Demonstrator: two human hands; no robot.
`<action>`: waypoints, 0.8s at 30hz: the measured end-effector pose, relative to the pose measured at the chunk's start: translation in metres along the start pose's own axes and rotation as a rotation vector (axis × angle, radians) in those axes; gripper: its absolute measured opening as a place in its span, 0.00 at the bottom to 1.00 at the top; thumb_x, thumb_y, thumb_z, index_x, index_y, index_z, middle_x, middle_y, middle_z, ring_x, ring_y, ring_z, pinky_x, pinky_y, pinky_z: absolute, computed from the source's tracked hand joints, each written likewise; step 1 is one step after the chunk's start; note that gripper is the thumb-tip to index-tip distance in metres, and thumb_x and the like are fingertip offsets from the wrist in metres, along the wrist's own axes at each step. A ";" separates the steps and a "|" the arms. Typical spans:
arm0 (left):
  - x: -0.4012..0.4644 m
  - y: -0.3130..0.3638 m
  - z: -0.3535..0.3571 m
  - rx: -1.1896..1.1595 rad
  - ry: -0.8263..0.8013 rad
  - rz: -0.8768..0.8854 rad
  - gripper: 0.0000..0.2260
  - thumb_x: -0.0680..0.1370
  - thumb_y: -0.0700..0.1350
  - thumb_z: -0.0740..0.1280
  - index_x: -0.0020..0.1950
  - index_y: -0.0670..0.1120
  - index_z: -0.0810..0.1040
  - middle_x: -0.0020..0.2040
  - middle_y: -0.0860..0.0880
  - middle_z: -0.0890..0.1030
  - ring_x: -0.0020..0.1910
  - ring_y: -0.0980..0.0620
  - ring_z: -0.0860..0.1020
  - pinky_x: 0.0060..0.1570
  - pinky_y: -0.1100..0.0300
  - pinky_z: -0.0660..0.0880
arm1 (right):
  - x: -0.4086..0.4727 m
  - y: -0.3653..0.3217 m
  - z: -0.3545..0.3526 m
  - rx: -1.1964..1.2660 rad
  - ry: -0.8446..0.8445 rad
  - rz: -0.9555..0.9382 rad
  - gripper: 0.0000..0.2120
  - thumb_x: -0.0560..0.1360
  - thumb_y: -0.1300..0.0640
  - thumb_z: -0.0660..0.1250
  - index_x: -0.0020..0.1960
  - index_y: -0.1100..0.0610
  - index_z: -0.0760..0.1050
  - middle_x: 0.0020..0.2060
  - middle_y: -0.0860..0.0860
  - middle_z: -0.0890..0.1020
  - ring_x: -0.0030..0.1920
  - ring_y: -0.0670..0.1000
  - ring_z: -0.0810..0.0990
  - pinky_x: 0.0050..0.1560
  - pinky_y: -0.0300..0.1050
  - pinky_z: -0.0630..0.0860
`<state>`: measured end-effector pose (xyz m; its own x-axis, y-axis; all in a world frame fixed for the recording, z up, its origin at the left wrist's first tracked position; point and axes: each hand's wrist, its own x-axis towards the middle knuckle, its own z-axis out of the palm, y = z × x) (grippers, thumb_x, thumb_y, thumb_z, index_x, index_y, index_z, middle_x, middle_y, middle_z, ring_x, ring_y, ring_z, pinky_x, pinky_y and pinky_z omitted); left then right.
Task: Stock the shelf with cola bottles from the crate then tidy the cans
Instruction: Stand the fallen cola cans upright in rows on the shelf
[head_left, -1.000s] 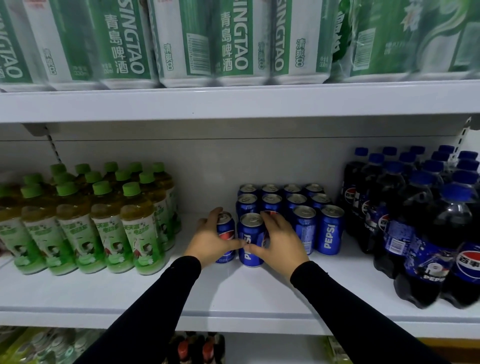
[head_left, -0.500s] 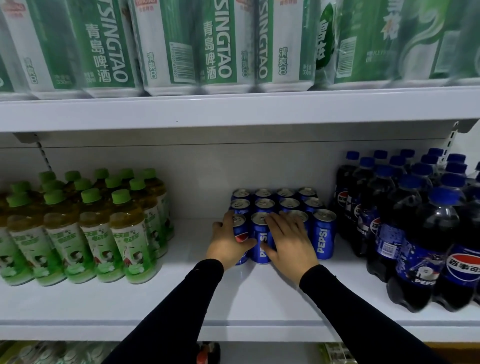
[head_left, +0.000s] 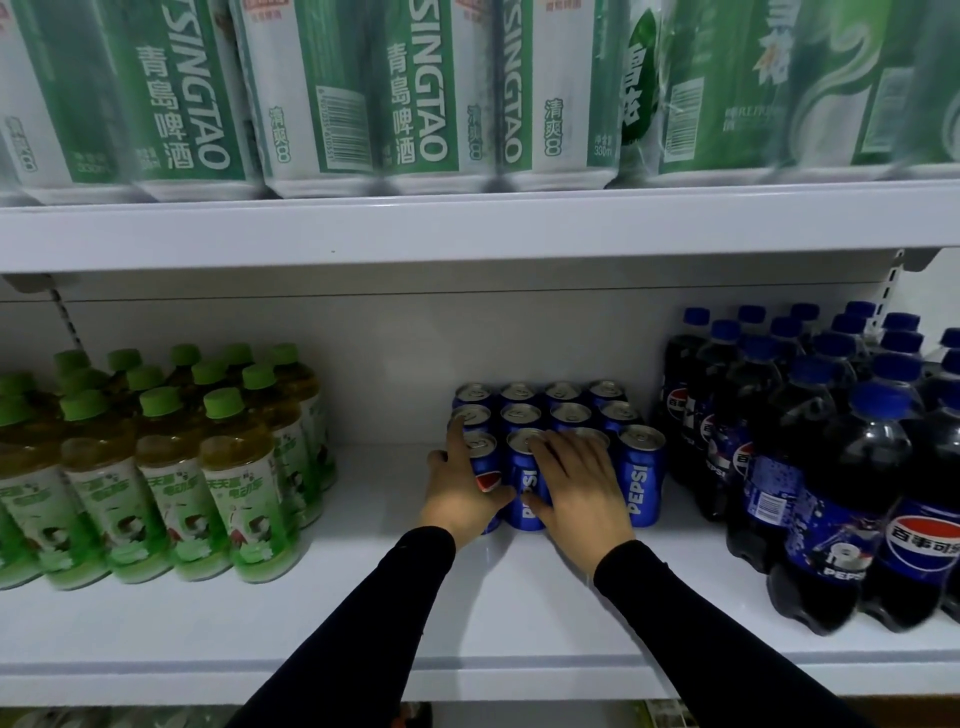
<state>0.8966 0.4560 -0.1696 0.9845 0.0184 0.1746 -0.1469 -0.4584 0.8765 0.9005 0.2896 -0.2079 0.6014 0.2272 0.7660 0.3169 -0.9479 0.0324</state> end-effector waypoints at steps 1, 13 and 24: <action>-0.002 -0.001 0.001 -0.006 0.007 0.005 0.43 0.69 0.43 0.76 0.77 0.57 0.55 0.62 0.46 0.66 0.54 0.48 0.74 0.52 0.60 0.71 | -0.001 0.000 0.001 0.003 0.004 0.002 0.29 0.64 0.53 0.78 0.63 0.59 0.77 0.59 0.56 0.80 0.61 0.60 0.78 0.66 0.59 0.71; -0.005 -0.002 -0.007 -0.037 -0.038 -0.007 0.45 0.66 0.49 0.75 0.69 0.73 0.48 0.69 0.49 0.70 0.64 0.45 0.75 0.62 0.44 0.75 | -0.001 0.003 -0.013 0.219 -0.069 0.061 0.29 0.70 0.51 0.74 0.68 0.59 0.73 0.65 0.57 0.76 0.66 0.60 0.73 0.68 0.54 0.69; -0.006 -0.010 -0.009 -0.103 -0.099 -0.122 0.51 0.71 0.33 0.72 0.79 0.52 0.38 0.70 0.48 0.72 0.60 0.50 0.74 0.57 0.60 0.70 | -0.024 0.054 -0.027 0.622 -0.113 0.859 0.62 0.54 0.35 0.80 0.77 0.53 0.51 0.73 0.57 0.64 0.71 0.58 0.68 0.68 0.54 0.71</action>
<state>0.8911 0.4685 -0.1750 0.9995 -0.0220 0.0236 -0.0300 -0.3650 0.9305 0.8833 0.2271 -0.2074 0.8557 -0.4135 0.3113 0.0539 -0.5269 -0.8482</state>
